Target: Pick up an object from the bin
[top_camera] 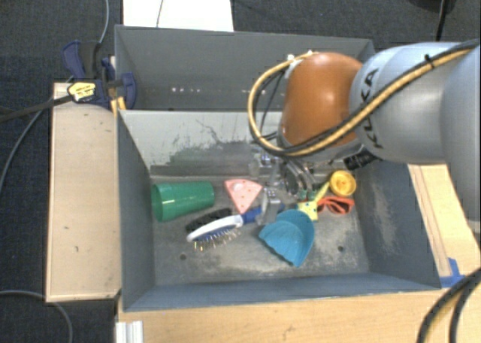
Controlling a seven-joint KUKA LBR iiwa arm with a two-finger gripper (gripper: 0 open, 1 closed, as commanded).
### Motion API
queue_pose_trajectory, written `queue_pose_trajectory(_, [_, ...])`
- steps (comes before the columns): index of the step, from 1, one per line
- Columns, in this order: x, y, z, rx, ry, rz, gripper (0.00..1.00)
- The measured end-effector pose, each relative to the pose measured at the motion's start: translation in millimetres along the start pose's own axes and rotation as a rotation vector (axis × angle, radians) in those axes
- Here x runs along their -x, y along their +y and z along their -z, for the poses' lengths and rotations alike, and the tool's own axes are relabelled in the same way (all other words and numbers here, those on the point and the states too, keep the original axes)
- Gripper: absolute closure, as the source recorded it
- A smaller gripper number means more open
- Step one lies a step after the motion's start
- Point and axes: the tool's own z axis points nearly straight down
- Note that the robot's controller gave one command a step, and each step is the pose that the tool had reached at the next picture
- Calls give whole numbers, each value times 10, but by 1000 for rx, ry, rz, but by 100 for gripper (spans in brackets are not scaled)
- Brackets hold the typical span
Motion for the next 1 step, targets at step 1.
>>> queue_pose_trajectory(1, [17, -3, 46, 1, -8, -2, 0])
